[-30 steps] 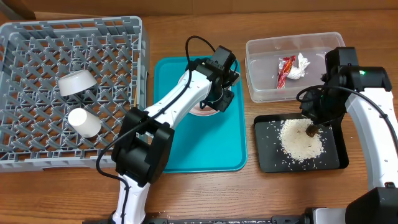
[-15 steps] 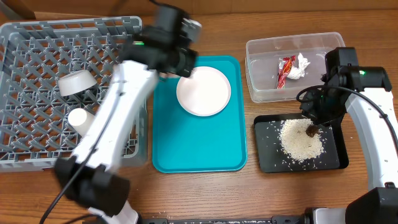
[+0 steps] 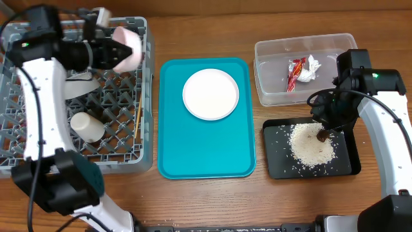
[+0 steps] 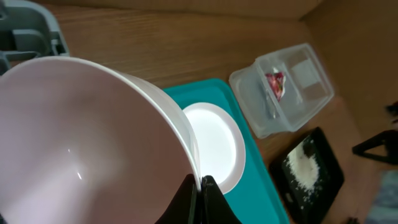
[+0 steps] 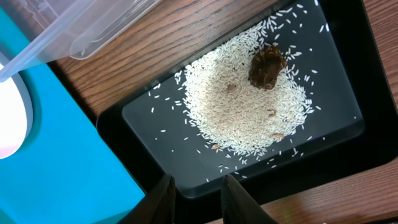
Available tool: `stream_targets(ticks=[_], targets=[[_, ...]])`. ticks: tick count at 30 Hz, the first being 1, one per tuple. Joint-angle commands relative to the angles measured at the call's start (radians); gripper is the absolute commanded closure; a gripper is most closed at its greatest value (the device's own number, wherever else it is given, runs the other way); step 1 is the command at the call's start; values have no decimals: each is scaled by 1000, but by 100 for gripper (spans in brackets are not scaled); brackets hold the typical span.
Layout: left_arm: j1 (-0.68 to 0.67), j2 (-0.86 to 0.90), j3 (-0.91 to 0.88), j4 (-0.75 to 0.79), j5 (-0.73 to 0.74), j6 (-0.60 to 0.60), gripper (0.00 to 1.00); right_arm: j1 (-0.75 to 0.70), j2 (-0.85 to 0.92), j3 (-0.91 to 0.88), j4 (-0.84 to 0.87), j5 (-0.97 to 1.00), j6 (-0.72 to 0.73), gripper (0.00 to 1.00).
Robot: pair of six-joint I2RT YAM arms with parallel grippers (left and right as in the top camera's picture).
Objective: Sort waste into correct bins and load items into the dishwasher
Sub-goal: 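Place the pink bowl into the dish rack with the left gripper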
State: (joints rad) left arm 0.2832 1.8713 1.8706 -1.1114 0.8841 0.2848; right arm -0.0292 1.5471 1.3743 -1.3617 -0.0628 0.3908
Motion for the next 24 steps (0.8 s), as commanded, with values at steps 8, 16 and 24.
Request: stream_targets(ticks=[8, 16, 24], targets=[[136, 270, -1, -3, 362, 75, 96, 0, -30, 14, 2, 9, -6, 73], [223, 339, -1, -2, 389, 74, 92, 0, -30, 14, -3, 9, -6, 73], [327, 339, -1, -100, 264, 74, 29, 0, -30, 14, -2, 9, -6, 73]])
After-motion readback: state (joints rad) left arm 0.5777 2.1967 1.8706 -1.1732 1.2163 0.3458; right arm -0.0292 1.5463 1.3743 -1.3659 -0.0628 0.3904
